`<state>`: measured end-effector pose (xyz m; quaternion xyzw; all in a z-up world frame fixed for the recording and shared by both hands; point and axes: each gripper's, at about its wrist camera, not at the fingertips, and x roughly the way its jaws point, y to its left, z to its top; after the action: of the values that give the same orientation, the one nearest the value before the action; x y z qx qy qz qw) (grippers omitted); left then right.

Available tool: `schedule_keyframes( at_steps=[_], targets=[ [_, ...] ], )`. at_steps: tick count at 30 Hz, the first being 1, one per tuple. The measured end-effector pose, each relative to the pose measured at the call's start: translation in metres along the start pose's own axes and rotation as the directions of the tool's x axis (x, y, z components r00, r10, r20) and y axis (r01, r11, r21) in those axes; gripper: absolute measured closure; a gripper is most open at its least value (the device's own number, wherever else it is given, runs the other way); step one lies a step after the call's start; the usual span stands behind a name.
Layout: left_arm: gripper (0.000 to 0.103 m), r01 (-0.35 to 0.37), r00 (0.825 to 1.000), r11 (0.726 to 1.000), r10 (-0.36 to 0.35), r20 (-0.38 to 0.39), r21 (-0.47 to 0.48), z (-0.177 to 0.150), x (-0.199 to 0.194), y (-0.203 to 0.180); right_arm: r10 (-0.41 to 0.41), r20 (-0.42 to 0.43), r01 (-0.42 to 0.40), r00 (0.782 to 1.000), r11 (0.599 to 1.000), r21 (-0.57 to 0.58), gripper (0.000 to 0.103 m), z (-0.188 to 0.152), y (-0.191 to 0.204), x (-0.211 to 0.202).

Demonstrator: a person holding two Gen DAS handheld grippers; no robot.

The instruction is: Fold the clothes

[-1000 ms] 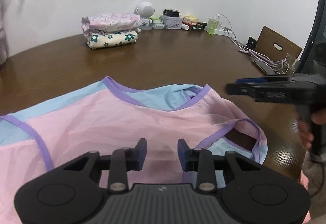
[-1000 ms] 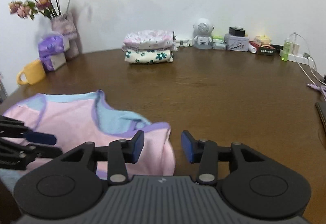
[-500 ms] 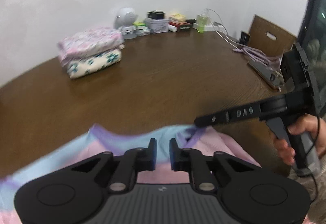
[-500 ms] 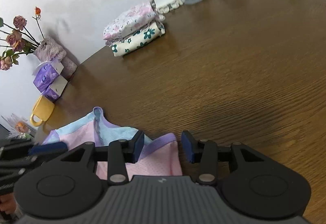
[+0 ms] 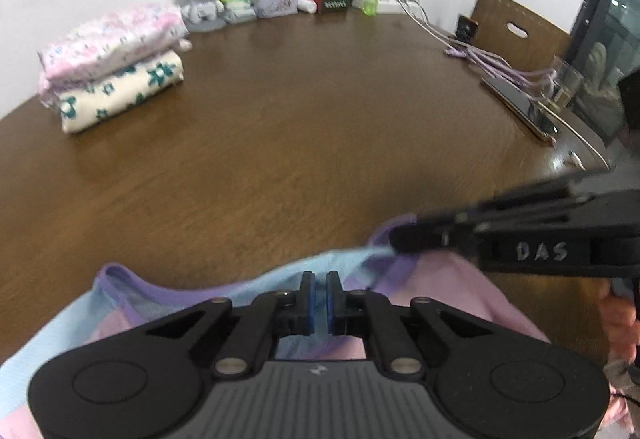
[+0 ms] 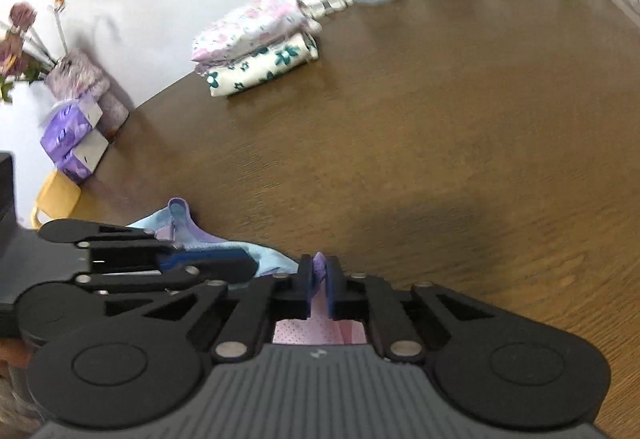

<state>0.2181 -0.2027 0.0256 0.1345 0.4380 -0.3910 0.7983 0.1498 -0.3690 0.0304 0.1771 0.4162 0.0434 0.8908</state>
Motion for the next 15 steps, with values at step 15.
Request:
schedule_keyframes(
  at_steps=[15],
  targets=[
    [0.092,0.025,0.990,0.990,-0.044,0.135,0.141,0.017,-0.002,0.006,-0.111,0.260,0.216,0.959,0.881,-0.421,0.098,-0.021,0.070,-0.028]
  ],
)
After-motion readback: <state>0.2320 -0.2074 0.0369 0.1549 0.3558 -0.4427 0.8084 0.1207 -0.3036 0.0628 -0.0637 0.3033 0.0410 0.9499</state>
